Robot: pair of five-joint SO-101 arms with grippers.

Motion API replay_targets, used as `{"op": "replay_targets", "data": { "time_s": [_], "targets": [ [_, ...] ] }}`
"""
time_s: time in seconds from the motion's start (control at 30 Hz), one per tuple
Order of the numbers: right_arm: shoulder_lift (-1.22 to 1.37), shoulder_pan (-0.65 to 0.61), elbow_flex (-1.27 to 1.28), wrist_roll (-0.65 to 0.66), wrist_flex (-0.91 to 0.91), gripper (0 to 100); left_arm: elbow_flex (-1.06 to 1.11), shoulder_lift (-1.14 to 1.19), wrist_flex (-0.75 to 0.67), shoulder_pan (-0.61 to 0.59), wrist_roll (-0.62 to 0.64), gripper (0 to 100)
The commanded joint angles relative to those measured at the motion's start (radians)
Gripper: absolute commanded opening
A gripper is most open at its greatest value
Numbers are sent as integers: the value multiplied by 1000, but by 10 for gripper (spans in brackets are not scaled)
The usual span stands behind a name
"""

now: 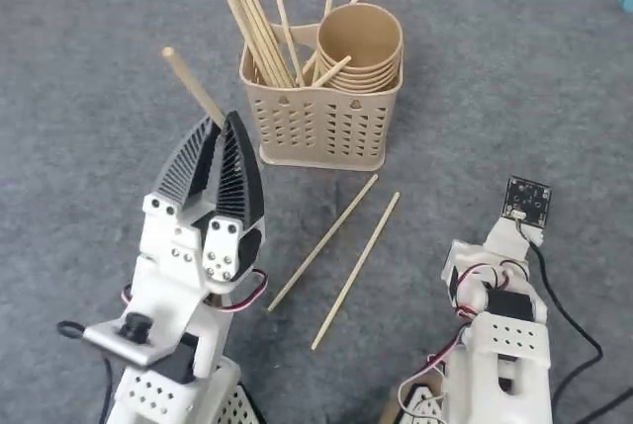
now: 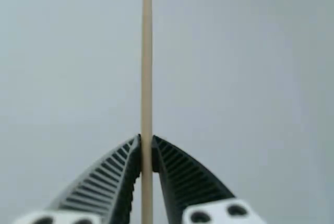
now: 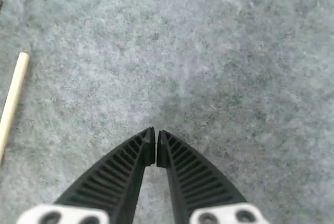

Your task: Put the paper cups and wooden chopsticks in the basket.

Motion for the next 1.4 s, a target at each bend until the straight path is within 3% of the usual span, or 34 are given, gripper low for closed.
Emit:
{"op": "replay_targets", "data": {
  "time_s": [0.0,0.2,0.43,0.8,1.07,1.3,1.37],
  "targets": [
    [-24,-8,-5,9,-19,34,-82,40,-28,3,-6,13],
    [-24,-8,-5,9,-19,34,-275,292,-37,0,-5,13],
    [-24,-8,-5,9,-19,34,-467,695,-219,-3,-3,13],
    [-19,-4,-3,11,-59,36,-757,1247,-267,-150,0,20],
    [-18,-4,-3,11,-65,36,-777,1353,-267,-203,175,209],
    [-18,-4,-3,11,-67,36,-769,1295,-258,-253,183,186],
    [-18,-4,-3,11,-67,36,-773,1235,-176,-276,183,163]
  ]
}}
